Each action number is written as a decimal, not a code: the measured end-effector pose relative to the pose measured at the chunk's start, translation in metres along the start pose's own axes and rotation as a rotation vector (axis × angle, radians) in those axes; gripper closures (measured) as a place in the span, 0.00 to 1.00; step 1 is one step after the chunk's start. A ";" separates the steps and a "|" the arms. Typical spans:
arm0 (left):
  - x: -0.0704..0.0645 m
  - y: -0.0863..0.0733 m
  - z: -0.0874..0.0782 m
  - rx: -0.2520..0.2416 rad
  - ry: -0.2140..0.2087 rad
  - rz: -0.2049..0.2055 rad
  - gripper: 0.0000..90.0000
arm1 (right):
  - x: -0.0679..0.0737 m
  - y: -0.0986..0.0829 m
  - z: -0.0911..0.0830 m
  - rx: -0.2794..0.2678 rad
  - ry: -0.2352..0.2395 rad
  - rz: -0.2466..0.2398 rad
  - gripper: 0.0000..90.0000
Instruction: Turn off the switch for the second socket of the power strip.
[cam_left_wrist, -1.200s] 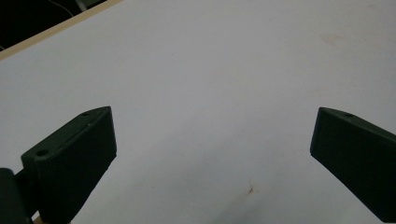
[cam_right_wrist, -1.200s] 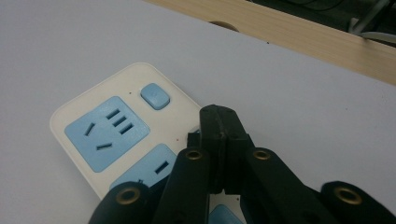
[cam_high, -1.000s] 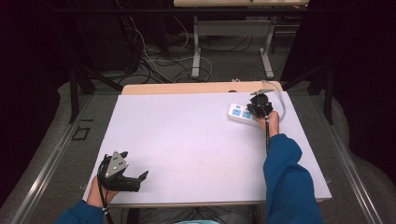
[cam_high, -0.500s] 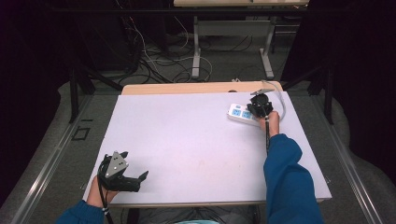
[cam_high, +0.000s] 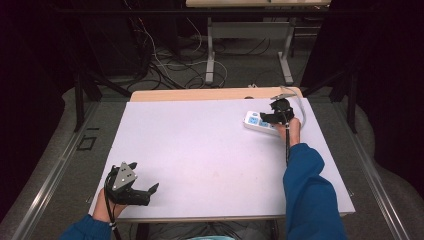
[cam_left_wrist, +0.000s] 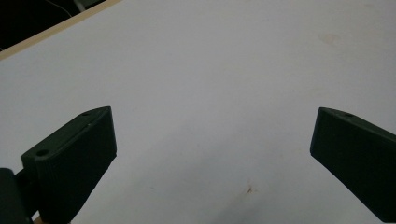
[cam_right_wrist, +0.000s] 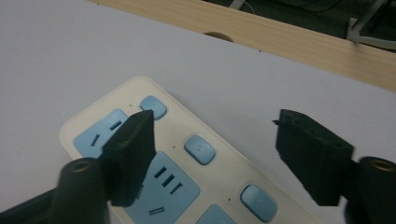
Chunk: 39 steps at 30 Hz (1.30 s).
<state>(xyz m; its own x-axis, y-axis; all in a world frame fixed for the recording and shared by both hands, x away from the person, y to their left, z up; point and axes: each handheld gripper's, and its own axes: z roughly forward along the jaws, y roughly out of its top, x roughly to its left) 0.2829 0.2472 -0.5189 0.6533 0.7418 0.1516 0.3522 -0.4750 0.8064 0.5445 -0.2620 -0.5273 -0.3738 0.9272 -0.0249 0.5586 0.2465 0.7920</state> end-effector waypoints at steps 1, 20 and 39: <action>0.000 0.000 0.000 0.000 0.002 0.004 0.00 | -0.001 0.000 -0.002 0.003 0.007 0.011 0.19; 0.001 0.000 -0.001 -0.003 0.000 0.004 0.00 | -0.001 0.006 -0.026 0.012 0.190 0.013 0.00; 0.001 0.000 -0.001 -0.005 0.002 0.009 0.00 | 0.024 -0.006 -0.079 -0.020 0.267 -0.055 0.00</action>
<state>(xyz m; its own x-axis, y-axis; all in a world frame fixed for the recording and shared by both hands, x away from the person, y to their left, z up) 0.2830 0.2488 -0.5180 0.6548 0.7387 0.1600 0.3431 -0.4792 0.8079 0.4742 -0.2633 -0.4844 -0.5865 0.8048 0.0909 0.5183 0.2867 0.8057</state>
